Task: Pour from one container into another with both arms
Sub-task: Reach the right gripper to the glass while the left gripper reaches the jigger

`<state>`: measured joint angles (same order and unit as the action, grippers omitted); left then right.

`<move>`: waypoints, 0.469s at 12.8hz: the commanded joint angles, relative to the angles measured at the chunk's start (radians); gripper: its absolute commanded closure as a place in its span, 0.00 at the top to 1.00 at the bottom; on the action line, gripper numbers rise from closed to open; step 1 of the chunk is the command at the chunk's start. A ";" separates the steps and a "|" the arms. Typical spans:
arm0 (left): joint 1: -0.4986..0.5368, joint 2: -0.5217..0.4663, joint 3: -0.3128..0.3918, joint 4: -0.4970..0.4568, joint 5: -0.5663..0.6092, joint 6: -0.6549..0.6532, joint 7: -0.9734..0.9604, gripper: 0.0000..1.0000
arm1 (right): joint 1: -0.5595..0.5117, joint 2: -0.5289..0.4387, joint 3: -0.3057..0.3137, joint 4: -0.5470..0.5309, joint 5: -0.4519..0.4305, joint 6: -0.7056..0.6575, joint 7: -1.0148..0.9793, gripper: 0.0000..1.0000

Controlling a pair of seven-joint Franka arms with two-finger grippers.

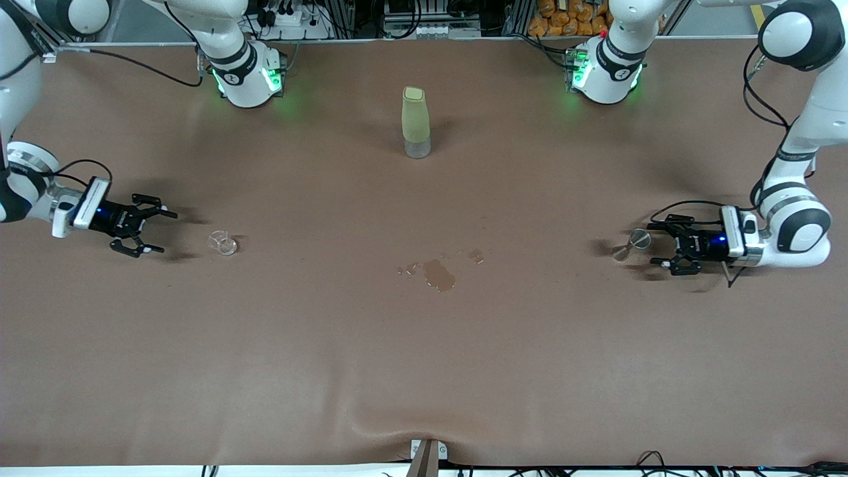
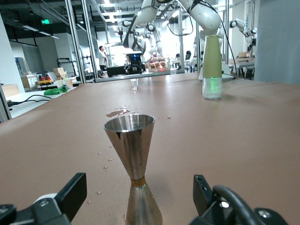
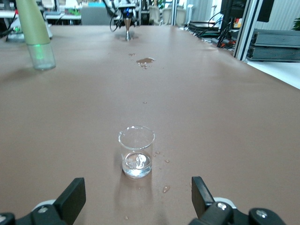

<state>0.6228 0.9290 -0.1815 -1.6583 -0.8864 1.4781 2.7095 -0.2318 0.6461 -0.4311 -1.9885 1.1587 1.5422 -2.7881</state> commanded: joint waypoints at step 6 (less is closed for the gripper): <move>-0.008 0.040 0.007 0.009 -0.032 -0.015 0.024 1.00 | 0.011 0.168 -0.025 0.016 0.168 -0.118 -0.324 1.00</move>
<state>0.6206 0.9548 -0.1814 -1.6576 -0.8931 1.4781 2.7092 -0.2315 0.7510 -0.4332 -1.9732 1.2710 1.4721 -2.8242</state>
